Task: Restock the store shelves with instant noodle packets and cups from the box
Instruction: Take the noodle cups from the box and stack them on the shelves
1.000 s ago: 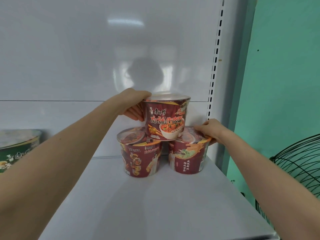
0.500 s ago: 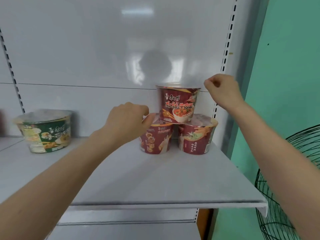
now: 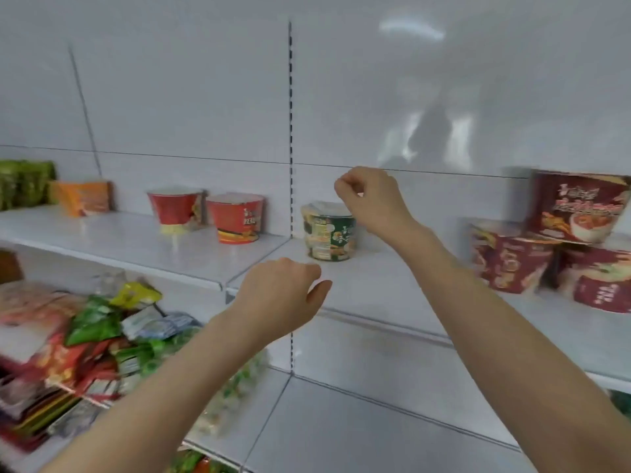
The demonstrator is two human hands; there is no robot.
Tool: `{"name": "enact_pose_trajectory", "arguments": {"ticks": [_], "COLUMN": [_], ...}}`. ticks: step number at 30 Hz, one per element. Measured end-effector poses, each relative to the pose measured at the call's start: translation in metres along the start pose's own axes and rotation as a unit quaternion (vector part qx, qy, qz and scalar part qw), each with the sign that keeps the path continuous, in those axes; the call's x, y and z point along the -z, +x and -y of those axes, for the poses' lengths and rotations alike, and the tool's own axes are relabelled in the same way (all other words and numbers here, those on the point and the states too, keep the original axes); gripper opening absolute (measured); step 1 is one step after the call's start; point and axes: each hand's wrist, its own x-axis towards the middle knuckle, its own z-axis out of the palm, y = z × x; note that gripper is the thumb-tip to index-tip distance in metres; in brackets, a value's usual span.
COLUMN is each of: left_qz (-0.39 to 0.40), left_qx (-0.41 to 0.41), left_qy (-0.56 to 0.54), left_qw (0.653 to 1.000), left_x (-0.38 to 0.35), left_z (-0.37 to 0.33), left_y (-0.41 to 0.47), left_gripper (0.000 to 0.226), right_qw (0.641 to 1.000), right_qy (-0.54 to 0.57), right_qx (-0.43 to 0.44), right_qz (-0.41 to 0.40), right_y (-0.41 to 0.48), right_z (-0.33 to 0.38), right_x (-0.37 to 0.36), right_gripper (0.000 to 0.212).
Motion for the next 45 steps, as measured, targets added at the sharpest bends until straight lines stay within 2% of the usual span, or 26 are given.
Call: {"name": "enact_pose_trajectory", "arguments": {"ticks": [5,10,17,22,32,39,45], "left_qz": [0.024,0.059,0.077,0.1,0.131,0.171,0.185], "left_qx": [0.1,0.213,0.396,0.477,0.565,0.596,0.619], "left_qy": [0.064,0.131,0.179,0.21,0.209,0.184,0.131], "left_qw": [0.993,0.966,0.898,0.848,0.787,0.763,0.752], "left_x": [0.028,0.062,0.079,0.067,0.032,-0.013,-0.057], "left_z": [0.123,0.228,0.365,0.477,0.664,0.789,0.907], "left_y": [-0.106,-0.209,-0.333,-0.387,-0.44,-0.5,-0.549], "left_gripper": [0.038,0.031,0.038,0.035,0.036,0.037,0.037], "right_qw": [0.993,0.972,0.919,0.884,0.85,0.831,0.816], "right_qy": [0.076,0.129,0.192,0.22,0.19,0.175,0.103], "right_qx": [0.051,0.108,0.182,0.22,0.246,0.238,0.179], "right_qz": [0.08,0.165,0.292,0.35,0.425,0.47,0.54], "right_y": [-0.004,-0.008,-0.019,-0.015,0.027,0.022,0.017], "right_z": [0.109,0.211,0.341,0.41,0.491,0.536,0.556], "right_x": [-0.136,-0.266,-0.447,-0.585,-0.797,-0.935,-1.048], "right_gripper": [0.02,0.021,0.018,0.02,0.022,0.024,0.03]}}
